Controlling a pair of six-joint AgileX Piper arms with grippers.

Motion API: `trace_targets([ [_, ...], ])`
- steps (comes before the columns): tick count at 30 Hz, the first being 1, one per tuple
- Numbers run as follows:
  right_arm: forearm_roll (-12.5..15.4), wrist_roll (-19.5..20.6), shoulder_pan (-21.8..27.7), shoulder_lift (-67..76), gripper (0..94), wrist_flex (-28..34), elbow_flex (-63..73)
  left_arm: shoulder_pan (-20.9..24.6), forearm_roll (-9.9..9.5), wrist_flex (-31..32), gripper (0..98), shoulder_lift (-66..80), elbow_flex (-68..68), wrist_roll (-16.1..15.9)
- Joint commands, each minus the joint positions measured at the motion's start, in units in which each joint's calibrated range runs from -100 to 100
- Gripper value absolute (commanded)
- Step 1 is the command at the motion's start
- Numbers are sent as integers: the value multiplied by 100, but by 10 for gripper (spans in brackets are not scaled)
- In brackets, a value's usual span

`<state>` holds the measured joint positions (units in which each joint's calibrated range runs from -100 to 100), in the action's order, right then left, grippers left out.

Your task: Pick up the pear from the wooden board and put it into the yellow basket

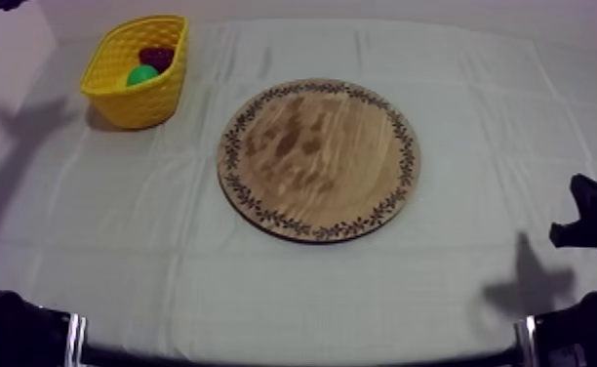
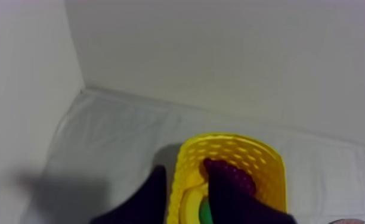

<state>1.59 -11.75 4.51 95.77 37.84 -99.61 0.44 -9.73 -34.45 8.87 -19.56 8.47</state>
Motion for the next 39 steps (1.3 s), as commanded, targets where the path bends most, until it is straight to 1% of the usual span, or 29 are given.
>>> trace_targets([
  [1, 0, -4, 1, -1, 5, -2, -5, 27, 1, 162, 149, 1050, -925, -13],
  [5, 0, -4, 1, -1, 5, -2, -5, 58, 11, 405, 54, 2210, -2051, -17],
  [9, 0, -4, 1, -1, 5, -2, -5, 76, 16, 793, 13, 3540, -3421, -39],
  [15, 0, -4, 1, -1, 5, -2, -5, 69, 17, 952, 2, 5346, -5133, 4],
  [21, 0, -4, 0, -1, 5, -2, -5, 51, 23, 965, 0, 6752, -6423, 45],
  [26, 0, -4, 0, -1, 5, -2, -5, 16, 27, 845, 0, 7623, -7079, -9],
  [33, 0, -4, 1, -1, 5, -2, -5, -69, 28, 812, 0, 8261, -7717, -121],
  [37, 0, -4, 1, -1, 5, -2, -5, -142, 222, 721, 0, 8534, -7897, -349],
  [39, 0, -4, 1, -1, 5, -2, -5, -179, 378, 575, 0, 8683, -7947, -547],
])
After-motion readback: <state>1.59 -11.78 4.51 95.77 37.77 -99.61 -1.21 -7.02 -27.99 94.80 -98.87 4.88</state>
